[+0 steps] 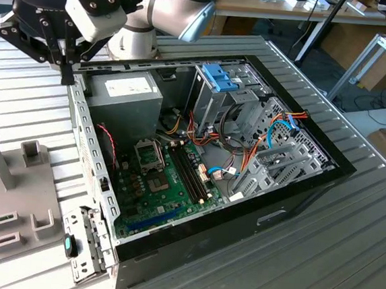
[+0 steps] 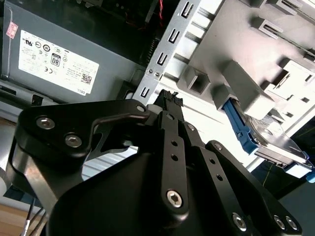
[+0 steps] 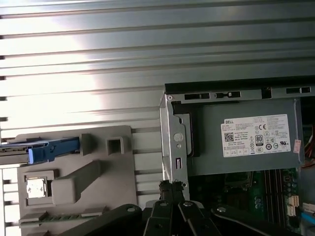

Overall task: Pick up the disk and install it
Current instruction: 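Reach for the disk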

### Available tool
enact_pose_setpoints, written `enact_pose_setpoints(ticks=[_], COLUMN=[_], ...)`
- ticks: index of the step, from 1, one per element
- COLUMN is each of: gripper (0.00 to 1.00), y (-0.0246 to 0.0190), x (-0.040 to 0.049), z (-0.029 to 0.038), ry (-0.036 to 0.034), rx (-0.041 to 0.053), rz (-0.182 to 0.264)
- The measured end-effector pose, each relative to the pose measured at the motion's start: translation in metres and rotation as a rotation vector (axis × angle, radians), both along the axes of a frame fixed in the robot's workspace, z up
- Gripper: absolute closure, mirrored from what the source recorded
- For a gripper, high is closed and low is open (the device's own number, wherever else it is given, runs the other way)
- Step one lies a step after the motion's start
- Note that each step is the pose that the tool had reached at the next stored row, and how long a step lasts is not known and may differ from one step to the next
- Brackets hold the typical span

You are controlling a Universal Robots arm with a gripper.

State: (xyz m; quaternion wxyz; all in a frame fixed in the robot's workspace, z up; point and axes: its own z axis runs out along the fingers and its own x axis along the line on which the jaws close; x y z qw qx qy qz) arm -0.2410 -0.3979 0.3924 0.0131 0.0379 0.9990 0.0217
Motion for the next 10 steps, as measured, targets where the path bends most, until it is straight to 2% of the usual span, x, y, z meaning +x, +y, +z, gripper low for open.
enact_pose_setpoints(ticks=[10], gripper=[0.89], y=[0.0000], x=[-0.0185], z=[-0.0002], ry=[0.0000], rx=[0.0000], rz=[0.000])
